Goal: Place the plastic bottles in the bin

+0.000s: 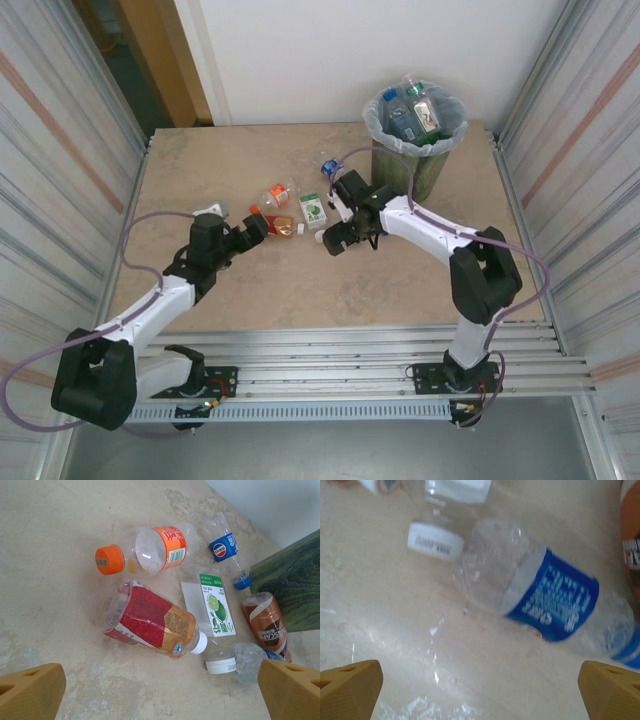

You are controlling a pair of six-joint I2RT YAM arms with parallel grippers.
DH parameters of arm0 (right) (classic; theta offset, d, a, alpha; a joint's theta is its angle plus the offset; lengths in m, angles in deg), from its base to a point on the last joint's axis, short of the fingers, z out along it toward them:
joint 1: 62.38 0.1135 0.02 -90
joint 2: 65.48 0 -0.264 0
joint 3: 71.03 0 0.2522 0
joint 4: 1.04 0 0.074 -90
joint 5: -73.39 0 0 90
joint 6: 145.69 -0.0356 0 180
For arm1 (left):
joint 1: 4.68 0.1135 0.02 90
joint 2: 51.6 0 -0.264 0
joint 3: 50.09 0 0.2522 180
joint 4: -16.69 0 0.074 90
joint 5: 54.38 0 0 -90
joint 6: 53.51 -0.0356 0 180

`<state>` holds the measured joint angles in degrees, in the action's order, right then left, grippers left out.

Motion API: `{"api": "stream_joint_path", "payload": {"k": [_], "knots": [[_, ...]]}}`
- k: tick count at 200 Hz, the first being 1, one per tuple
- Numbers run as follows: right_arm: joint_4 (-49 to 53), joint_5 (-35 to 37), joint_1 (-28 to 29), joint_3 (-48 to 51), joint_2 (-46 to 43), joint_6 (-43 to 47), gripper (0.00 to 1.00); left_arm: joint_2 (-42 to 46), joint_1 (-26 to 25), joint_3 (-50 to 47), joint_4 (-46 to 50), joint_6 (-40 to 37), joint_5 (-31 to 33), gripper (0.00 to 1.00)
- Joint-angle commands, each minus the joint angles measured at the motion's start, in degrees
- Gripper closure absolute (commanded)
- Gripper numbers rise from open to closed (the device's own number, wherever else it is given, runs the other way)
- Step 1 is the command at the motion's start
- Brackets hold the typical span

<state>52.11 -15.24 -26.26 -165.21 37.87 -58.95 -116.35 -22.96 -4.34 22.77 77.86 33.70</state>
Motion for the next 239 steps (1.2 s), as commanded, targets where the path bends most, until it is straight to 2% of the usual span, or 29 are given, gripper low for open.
{"api": "stream_joint_path", "payload": {"k": [1, 45, 82, 169, 214, 239], "knots": [[-2.3, -4.9, -2.6, -4.4, 3.5, 3.0, 0.01, 1.5, 0.7, 0.0, 0.2, -0.2, 0.0, 0.01], [-2.4, -7.7, -5.1, -9.7, 10.0, 4.8, 0.01, 2.8, 1.1, -0.5, 1.4, -0.2, -0.2, 0.01], [-1.6, -8.3, -6.0, -9.9, 12.1, 5.5, 0.01, 3.2, 1.2, -0.7, 1.7, -0.1, -0.1, 0.01], [1.2, -2.9, -5.6, -3.9, 8.4, 1.8, 0.08, 2.9, 1.4, -0.6, 1.8, -0.2, -0.1, 0.01], [3.5, -0.8, -4.4, -2.8, 7.3, 0.3, 0.05, 3.6, 1.7, -0.7, 2.4, -0.3, -0.1, 0.01], [3.9, 0.4, -3.8, -2.1, 6.8, -0.3, 0.11, 4.0, 1.8, -1.0, 2.4, -0.2, 0.0, 0.01]]}}
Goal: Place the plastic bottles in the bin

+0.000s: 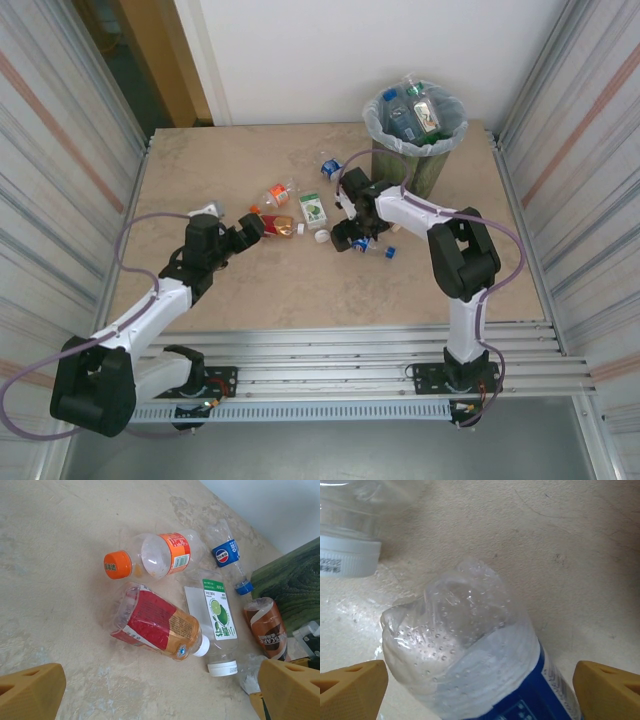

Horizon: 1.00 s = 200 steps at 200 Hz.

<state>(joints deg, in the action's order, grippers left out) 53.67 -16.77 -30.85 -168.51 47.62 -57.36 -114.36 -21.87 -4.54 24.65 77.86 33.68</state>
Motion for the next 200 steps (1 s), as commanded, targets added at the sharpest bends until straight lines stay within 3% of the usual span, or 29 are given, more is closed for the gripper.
{"api": "stream_joint_path", "payload": {"k": [1, 30, 85, 141, 172, 200], "knots": [[2.4, 1.9, 0.8, 1.3, -3.0, -1.9, 0.11, 2.0, 0.7, -0.8, 0.5, -0.2, 0.0, 0.01], [1.9, 1.5, 0.8, 1.4, -2.2, -2.1, 0.22, 2.4, 0.7, -0.9, 0.7, -0.2, 0.1, 0.01], [2.1, 1.4, 0.9, -1.0, 1.9, -1.6, 0.31, 3.2, 0.9, -0.9, 1.2, -0.2, 0.2, 0.01], [2.2, 1.5, 0.8, -3.0, 4.8, -1.4, 0.28, 3.0, 1.3, -0.9, 1.3, -0.2, -0.1, 0.01], [3.3, 3.0, 0.8, -4.5, 4.8, -1.8, 0.50, 3.0, 1.5, -0.8, 1.4, -0.2, -0.2, 0.01], [5.5, 5.9, 0.9, -5.0, 0.4, -3.5, 0.58, 3.1, 1.9, -0.8, 1.6, -0.5, -0.2, 0.01]]}}
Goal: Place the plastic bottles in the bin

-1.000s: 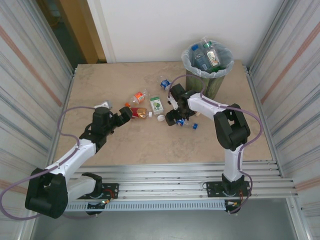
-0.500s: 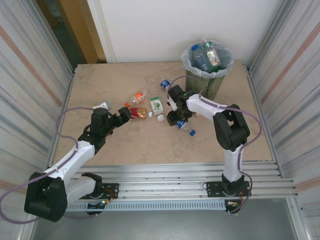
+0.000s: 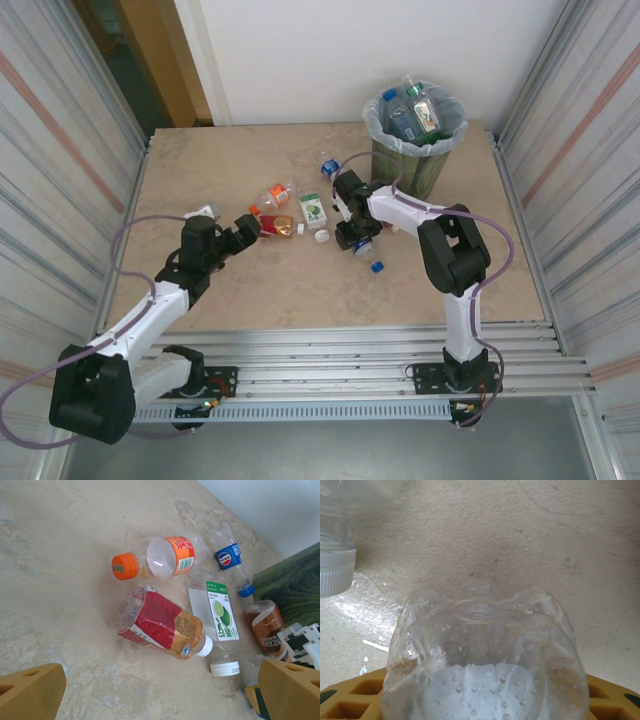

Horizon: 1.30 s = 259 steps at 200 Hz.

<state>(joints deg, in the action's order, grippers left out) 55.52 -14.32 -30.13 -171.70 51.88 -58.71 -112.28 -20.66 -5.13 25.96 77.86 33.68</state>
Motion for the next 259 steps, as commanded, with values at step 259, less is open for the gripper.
{"api": "stream_joint_path", "payload": {"k": [259], "knots": [[-36.4, -3.1, -19.5, -27.0, -10.5, 2.9, 0.65, -0.1, 1.3, 1.6, -3.0, -1.6, -3.9, 0.01]]}}
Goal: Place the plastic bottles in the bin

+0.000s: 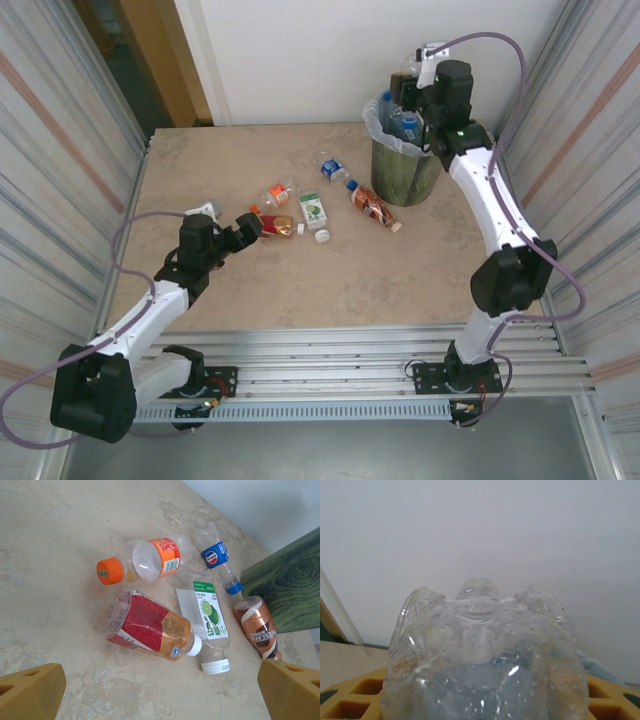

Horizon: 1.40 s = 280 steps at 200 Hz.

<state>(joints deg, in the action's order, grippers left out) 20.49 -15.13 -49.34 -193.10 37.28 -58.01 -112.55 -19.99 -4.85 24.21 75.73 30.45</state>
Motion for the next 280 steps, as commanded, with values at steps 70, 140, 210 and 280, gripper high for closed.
{"api": "stream_joint_path", "payload": {"k": [70, 140, 210, 280], "knots": [[-0.1, -4.1, -1.5, -6.7, 10.0, 1.3, 0.62, -0.2, 0.5, 1.2, -1.2, 0.7, -0.3, 0.01], [-0.1, -5.3, -1.5, -0.9, 7.9, -0.2, 0.47, -1.1, 0.6, 1.3, -1.4, 1.0, -0.7, 0.01], [-0.1, -6.2, -1.5, 2.1, 5.5, -0.8, 0.13, -1.0, 0.5, 1.3, -1.4, 1.1, -0.8, 0.01], [1.8, -5.6, -1.5, -2.3, 3.7, -2.1, 0.17, -1.5, 0.5, 1.6, -1.7, 1.4, -1.5, 0.01]]}}
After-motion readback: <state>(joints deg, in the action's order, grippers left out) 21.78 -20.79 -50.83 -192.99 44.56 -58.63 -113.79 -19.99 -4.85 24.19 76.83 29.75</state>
